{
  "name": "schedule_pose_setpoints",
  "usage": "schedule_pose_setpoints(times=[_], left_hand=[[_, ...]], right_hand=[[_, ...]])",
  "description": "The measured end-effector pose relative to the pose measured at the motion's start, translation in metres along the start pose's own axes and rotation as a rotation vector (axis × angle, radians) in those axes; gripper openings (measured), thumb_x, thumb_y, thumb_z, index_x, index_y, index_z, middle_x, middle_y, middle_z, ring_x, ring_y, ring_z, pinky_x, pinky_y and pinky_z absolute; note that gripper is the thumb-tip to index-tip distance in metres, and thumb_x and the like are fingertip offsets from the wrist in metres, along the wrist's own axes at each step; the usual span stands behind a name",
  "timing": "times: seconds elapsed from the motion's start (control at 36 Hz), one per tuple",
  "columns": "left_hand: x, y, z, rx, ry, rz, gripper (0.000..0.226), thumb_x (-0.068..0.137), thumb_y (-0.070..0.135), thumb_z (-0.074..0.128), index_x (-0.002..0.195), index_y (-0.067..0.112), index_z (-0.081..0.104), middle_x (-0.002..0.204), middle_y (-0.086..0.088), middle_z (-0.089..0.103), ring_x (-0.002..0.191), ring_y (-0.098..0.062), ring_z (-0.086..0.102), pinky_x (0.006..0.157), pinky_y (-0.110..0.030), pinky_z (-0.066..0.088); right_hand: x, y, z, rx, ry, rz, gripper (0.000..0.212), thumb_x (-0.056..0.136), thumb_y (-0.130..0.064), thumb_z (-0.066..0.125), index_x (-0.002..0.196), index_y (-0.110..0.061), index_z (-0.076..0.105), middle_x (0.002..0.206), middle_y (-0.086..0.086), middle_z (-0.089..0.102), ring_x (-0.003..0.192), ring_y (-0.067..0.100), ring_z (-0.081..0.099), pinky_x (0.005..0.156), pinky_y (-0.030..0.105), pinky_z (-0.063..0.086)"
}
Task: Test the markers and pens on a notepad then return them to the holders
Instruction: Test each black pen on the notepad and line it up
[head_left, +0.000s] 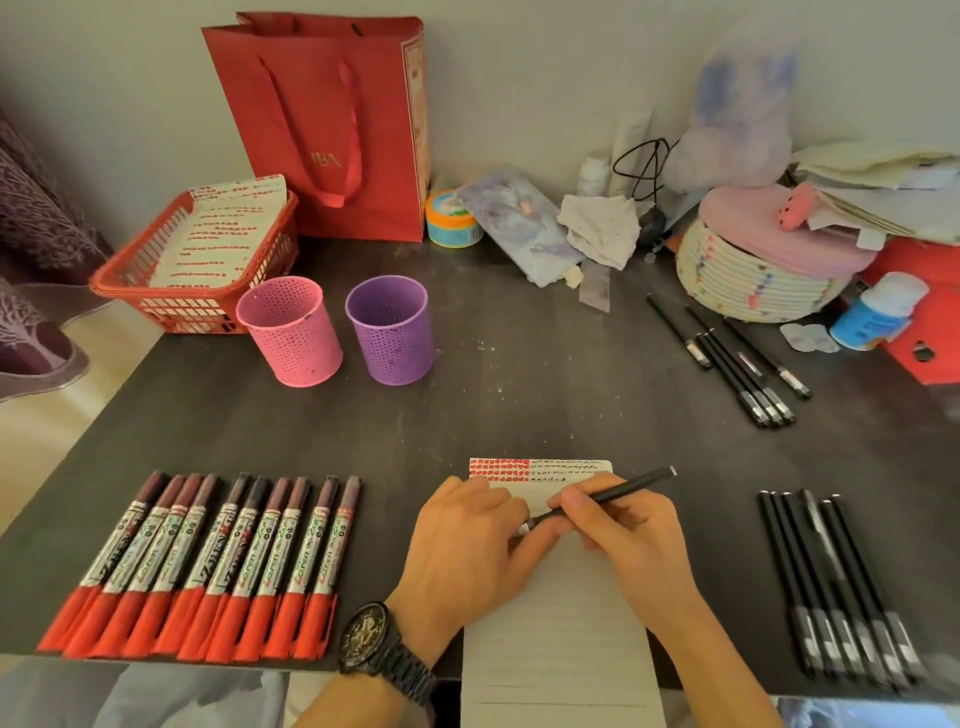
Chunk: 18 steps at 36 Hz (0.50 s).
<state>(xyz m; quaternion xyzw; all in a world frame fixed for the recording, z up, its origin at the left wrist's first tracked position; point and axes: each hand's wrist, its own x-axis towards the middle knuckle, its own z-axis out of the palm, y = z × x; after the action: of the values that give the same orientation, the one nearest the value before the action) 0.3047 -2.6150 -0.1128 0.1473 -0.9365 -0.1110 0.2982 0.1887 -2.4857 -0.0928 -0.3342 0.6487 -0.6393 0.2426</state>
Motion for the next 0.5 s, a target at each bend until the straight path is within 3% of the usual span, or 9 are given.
schedule_pose_setpoints(times=[0.11,0.22,0.33,0.5], left_hand=[[0.001,0.001,-0.001,-0.035,0.035,-0.040,0.051,0.093,0.066,0.047,0.065,0.028,0.030,0.066,0.015,0.034,0.065,-0.008,0.031,0.060,-0.027,0.031],[0.002,0.000,0.000,-0.026,-0.038,-0.166,0.042,0.091,0.069,0.045,0.075,0.031,0.034,0.080,0.018,0.039,0.076,-0.004,0.034,0.068,-0.022,0.032],[0.001,-0.003,0.002,-0.061,-0.130,-0.265,0.038,0.085,0.070,0.048,0.093,0.033,0.047,0.092,0.021,0.046,0.089,-0.001,0.045,0.078,-0.018,0.037],[0.001,-0.004,0.003,-0.106,-0.219,-0.316,0.049,0.082,0.071,0.047,0.118,0.039,0.045,0.107,0.026,0.049,0.101,0.005,0.045,0.092,-0.014,0.031]], right_hand=[[0.000,0.001,-0.004,0.106,0.084,-0.004,0.020,0.091,-0.031,0.068,0.082,-0.016,0.078,0.058,0.003,0.060,0.051,0.014,0.051,0.051,0.020,0.043],[0.006,0.001,-0.014,0.379,0.225,0.104,0.029,0.093,-0.035,0.057,0.085,-0.009,0.068,0.062,0.012,0.057,0.043,0.019,0.046,0.041,0.024,0.037],[0.017,-0.002,-0.023,0.260,0.240,0.116,0.028,0.089,-0.041,0.063,0.083,-0.014,0.062,0.068,0.014,0.062,0.043,0.021,0.051,0.041,0.026,0.040],[0.040,-0.011,-0.029,0.040,0.186,0.141,0.024,0.092,-0.033,0.068,0.074,-0.018,0.067,0.061,0.009,0.066,0.048,0.017,0.058,0.043,0.024,0.047]])
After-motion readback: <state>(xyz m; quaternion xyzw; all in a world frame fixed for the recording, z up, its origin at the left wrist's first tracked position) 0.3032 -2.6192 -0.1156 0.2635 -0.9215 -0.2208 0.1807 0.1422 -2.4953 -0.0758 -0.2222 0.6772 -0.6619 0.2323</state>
